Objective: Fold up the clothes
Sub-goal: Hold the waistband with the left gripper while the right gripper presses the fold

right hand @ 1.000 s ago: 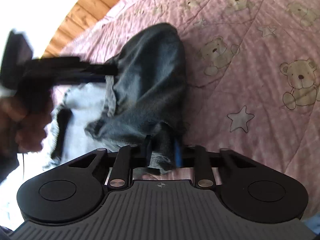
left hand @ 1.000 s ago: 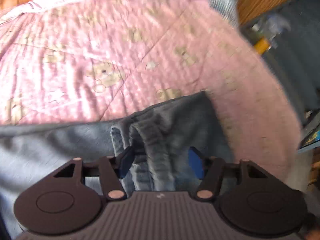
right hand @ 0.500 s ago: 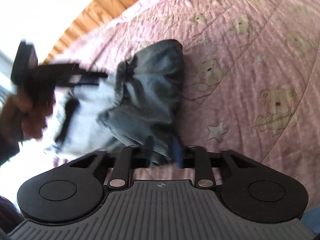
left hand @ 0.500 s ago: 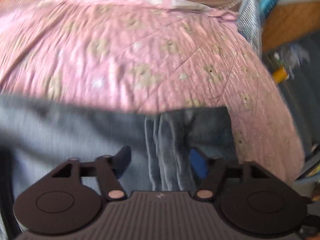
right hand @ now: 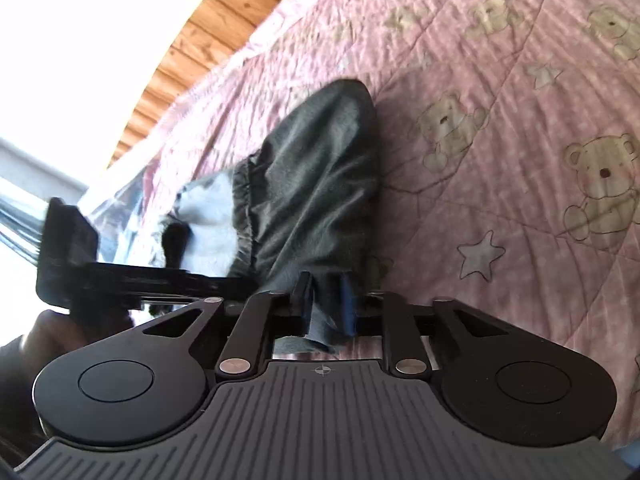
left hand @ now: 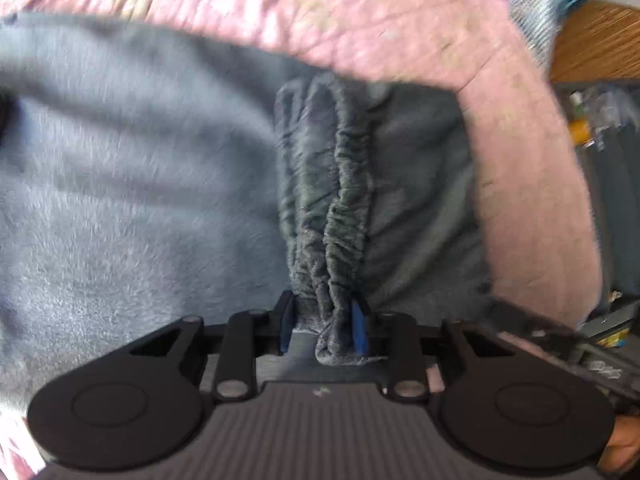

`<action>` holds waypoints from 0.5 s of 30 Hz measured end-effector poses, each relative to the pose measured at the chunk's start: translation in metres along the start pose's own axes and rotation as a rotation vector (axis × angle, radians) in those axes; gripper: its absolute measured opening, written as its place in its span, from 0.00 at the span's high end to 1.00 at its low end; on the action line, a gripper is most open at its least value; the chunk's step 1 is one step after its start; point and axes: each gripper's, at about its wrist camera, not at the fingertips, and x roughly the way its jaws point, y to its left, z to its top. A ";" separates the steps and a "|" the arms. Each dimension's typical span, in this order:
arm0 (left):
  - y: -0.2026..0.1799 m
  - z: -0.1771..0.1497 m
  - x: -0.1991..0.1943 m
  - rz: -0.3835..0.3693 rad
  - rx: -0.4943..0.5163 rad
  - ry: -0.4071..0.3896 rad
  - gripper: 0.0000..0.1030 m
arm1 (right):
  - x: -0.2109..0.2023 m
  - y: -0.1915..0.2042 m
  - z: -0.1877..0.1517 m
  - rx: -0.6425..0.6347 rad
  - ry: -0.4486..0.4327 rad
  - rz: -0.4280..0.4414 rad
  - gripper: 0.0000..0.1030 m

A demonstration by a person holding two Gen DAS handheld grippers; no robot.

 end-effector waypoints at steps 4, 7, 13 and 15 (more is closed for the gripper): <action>-0.003 0.006 -0.016 0.050 0.051 -0.003 0.43 | 0.011 0.007 -0.002 -0.035 0.016 -0.062 0.52; -0.021 0.011 -0.047 0.148 0.177 -0.093 0.38 | 0.009 0.030 -0.006 -0.156 -0.004 -0.122 0.89; -0.101 0.053 -0.047 0.056 0.407 -0.042 0.29 | 0.008 0.109 -0.027 -0.545 -0.077 -0.296 0.91; -0.124 0.066 -0.016 0.058 0.457 0.036 0.28 | 0.007 0.122 -0.034 -0.580 -0.093 -0.283 0.91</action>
